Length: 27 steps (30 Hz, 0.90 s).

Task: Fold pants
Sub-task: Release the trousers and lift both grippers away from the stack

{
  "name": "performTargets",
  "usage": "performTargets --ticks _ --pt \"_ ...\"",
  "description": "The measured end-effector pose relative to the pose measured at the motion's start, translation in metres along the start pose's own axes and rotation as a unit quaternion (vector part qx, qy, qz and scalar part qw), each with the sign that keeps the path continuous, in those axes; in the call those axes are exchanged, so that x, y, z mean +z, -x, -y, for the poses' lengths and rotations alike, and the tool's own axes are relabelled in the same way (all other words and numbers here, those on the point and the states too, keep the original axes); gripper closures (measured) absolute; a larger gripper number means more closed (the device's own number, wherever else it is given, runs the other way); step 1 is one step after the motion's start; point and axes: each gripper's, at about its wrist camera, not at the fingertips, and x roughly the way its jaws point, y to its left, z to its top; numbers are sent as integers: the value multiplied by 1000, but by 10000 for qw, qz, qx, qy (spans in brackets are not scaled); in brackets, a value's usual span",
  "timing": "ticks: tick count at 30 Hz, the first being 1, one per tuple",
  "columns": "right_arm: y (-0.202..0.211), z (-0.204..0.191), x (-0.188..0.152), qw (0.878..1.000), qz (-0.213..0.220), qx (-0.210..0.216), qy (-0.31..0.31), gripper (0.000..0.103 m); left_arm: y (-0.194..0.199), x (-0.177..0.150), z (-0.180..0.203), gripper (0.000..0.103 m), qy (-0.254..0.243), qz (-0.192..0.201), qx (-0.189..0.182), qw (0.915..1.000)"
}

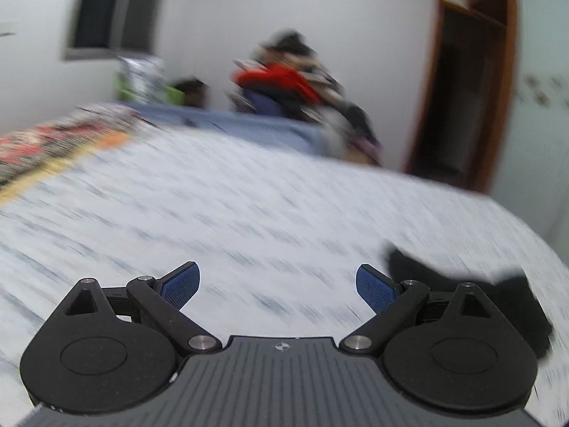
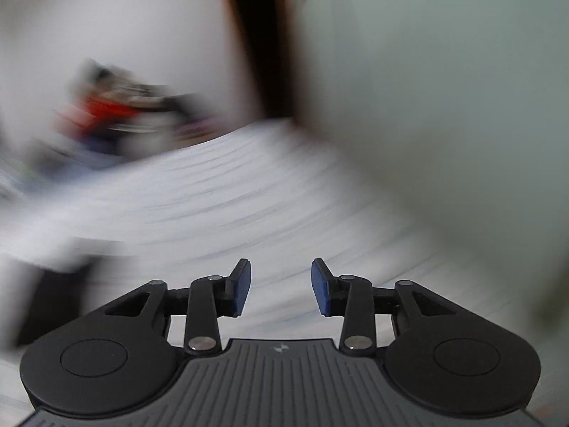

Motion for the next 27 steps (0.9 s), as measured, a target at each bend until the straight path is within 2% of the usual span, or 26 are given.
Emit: performTargets --ticks 1,2,3,4,6,8,10,11,13,14,16,18,21,22,25,27 --pt "10 8 5 9956 377 -648 564 37 3 12 -9 7 74 149 130 9998" --pt "17 14 11 9883 668 -1053 874 33 5 24 -14 7 81 302 235 9992" --pt "23 19 20 9822 906 -1288 1020 30 6 34 -15 7 48 427 344 9985" --pt "30 22 31 9799 1097 -1310 1027 30 7 43 -12 7 -17 528 409 9978" --pt "45 18 51 9789 1617 -963 796 30 12 54 1 7 -92 754 266 9968" --pt "61 -2 64 9712 2271 -450 565 26 15 54 22 5 -84 822 -102 9965" --pt "69 -37 69 9627 2628 345 539 7 17 42 48 5 -100 690 -531 9962" --pt "71 -56 68 9584 2652 856 613 2 17 31 61 5 -59 594 -710 9957" --pt "70 -102 60 9495 2318 1986 722 0 16 6 88 5 -52 275 -1109 9934" --pt "67 -125 55 9432 1930 2616 689 0 15 -10 99 5 -114 81 -1263 9919" --pt "56 -171 38 9194 905 3797 488 0 16 -41 125 5 -294 -245 -1429 9890" --pt "46 -208 18 9007 97 4331 315 0 21 -70 151 5 -803 -412 -1454 9852" --pt "36 -238 -4 8995 -538 4335 70 0 28 -109 178 5 -1714 -373 -1053 9788" --pt "34 -242 -7 9029 -660 4247 44 0 27 -119 179 5 -1875 -421 -880 9774" --pt "32 -247 -26 9171 -884 3886 139 0 15 -137 176 5 -1894 -822 -821 9750" --pt "36 -243 -43 9192 -1092 3782 118 0 1 -138 165 4 -1697 -1179 -716 9758"
